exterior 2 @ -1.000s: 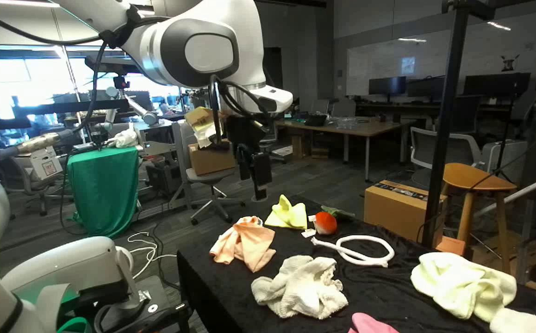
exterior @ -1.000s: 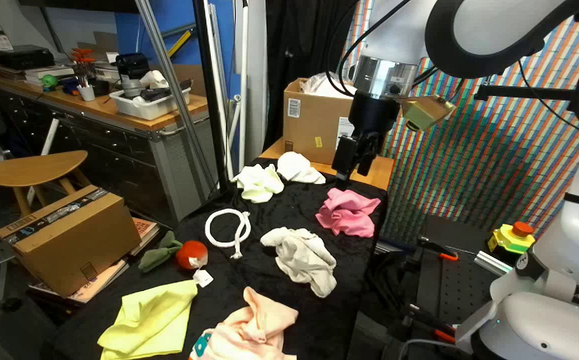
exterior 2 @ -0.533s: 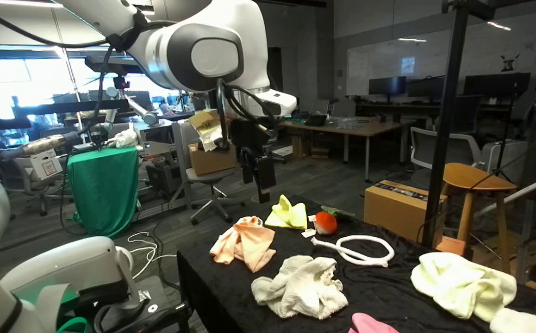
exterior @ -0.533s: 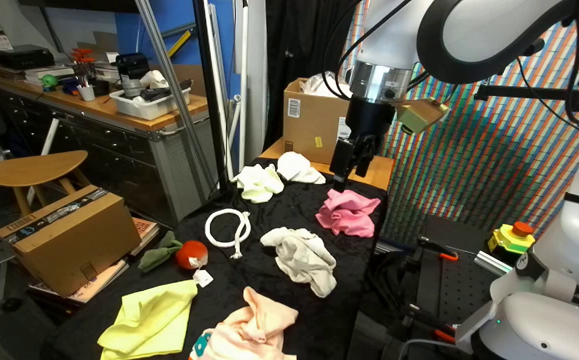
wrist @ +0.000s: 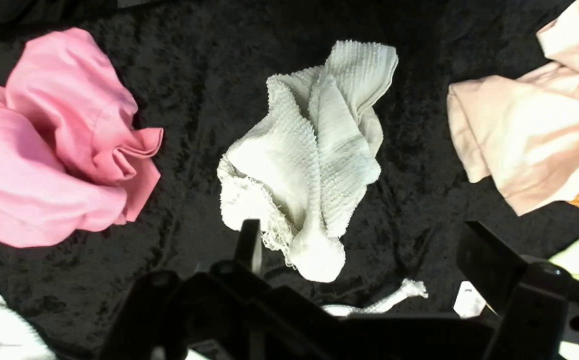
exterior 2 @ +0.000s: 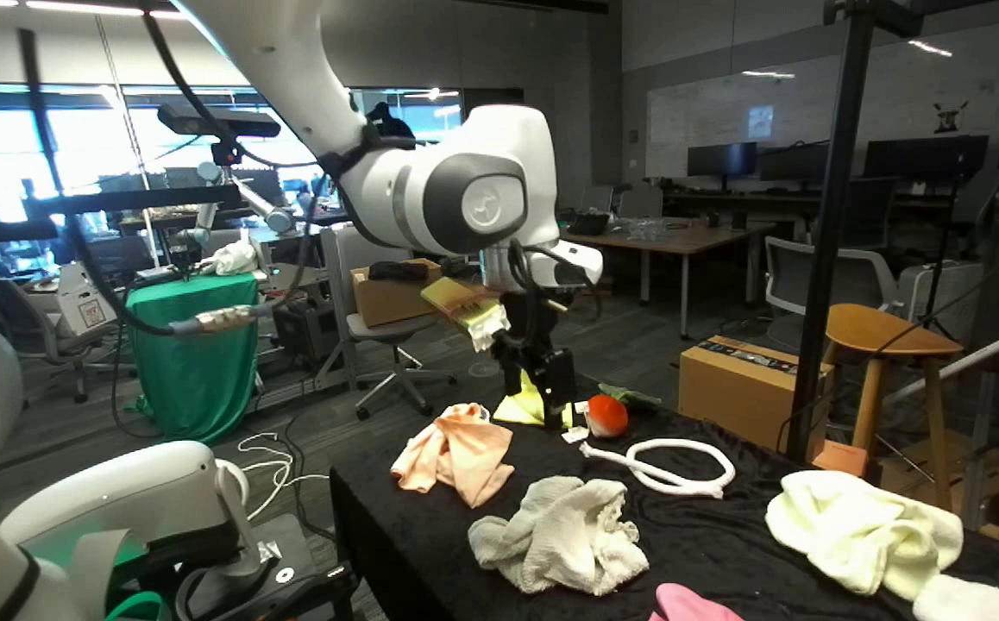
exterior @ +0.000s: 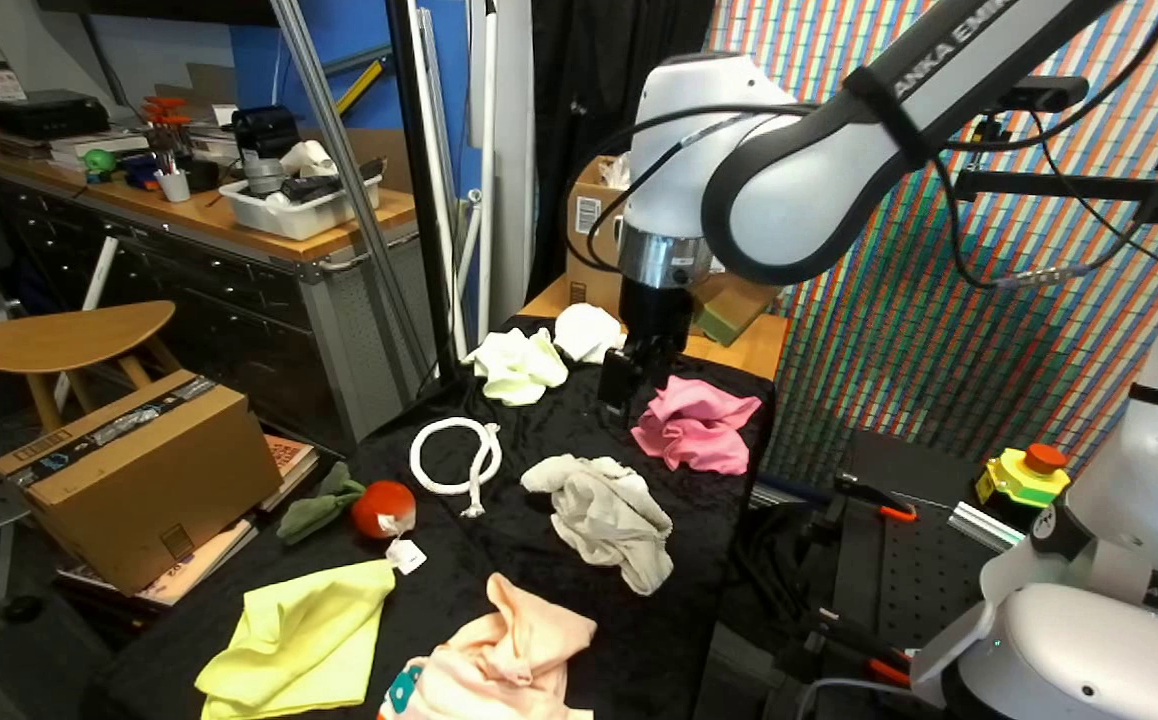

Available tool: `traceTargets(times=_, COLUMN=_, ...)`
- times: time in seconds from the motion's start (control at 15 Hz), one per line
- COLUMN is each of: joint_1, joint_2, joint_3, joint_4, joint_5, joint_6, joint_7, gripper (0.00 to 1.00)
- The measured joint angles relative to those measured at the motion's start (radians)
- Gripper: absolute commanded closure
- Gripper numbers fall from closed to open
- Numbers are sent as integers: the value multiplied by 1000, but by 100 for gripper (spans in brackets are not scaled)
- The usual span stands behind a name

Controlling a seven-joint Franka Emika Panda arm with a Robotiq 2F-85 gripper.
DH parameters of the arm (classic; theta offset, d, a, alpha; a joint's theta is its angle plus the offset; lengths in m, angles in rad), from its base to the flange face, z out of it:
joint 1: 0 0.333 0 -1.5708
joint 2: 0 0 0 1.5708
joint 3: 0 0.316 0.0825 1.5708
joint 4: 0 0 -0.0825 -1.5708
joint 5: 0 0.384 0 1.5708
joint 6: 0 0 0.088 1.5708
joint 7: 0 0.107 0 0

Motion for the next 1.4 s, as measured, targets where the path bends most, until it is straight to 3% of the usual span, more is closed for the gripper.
traceTargets(times=0.53, joint_1=10, joint_2=399, joint_3=-40, joint_4=212, joint_5=-24, joint_6=73, joint_7=-29, gripper=0)
traceTargets(times=1.2, joint_1=30, joint_2=644, joint_3=-93, joint_4=395, joint_5=-21, joint_6=89, joint_7=-33, gripper=0)
traceTargets(times=1.27, joint_1=30, joint_2=656, joint_3=-93, joint_4=404, joint_5=-17, joint_6=77, joint_7=-33, gripper=5)
traceTargets(times=1.33, joint_1=30, joint_2=666, joint_3=-93, joint_4=412, joint_5=-12, joint_6=63, joint_7=-33, gripper=25)
traceTargets(times=1.4, joint_1=30, joint_2=674, joint_3=-93, joint_4=419, joint_5=-10, joint_6=50, joint_7=-33, gripper=29)
